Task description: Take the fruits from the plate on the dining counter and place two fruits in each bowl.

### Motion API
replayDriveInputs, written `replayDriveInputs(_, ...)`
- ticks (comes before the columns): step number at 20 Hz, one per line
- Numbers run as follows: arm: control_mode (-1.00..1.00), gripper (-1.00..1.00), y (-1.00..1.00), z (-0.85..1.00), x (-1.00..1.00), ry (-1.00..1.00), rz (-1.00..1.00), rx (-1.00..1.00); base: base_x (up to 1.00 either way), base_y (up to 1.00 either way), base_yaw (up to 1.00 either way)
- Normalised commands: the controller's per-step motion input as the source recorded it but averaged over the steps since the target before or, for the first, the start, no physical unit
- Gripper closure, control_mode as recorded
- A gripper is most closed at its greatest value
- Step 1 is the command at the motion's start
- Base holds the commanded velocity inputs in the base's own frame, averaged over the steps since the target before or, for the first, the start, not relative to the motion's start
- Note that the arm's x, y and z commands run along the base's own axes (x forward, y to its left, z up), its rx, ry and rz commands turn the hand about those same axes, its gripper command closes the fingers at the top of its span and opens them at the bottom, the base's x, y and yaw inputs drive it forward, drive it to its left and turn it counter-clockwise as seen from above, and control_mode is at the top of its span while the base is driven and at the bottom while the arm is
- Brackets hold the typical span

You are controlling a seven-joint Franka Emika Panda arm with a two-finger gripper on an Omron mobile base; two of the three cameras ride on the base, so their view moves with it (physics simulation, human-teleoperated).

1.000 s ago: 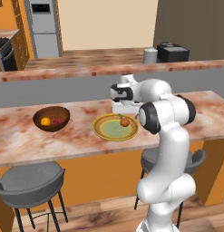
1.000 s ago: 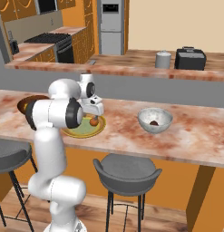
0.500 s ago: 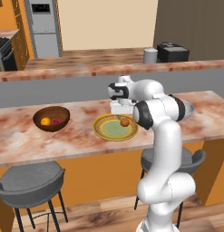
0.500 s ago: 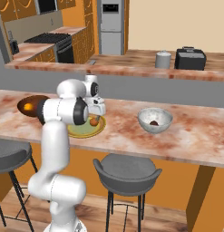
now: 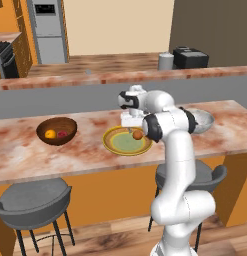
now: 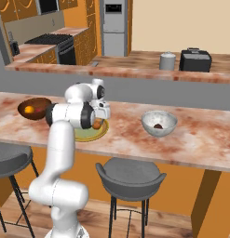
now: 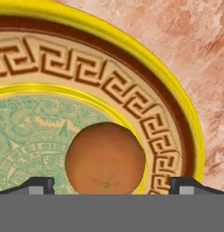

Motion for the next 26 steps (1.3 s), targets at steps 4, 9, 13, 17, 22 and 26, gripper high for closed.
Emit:
replayDriveInputs(4,-1.00,-1.00,0.00,-0.23,0.26,0.04,0.00,0.00,0.00,0.00,0.00)
replayDriveInputs(9,-1.00,-1.00,0.00,-0.14,0.03,0.00,0.00,0.00,0.00,0.00,0.00)
replayDriveInputs(13,-1.00,-1.00,0.00,-0.01,-0.15,0.00,-0.01,0.00,0.00,0.00,0.00)
replayDriveInputs(17,-1.00,-1.00,0.00,-0.01,-0.23,0.00,-0.03,0.00,0.00,0.00,0.00)
replayDriveInputs(22,-1.00,-1.00,0.00,-0.09,-0.19,0.00,-0.06,0.00,0.00,0.00,0.00)
replayDriveInputs(26,-1.00,-1.00,0.00,-0.15,-0.16,0.00,-0.08,0.00,0.00,0.00,0.00)
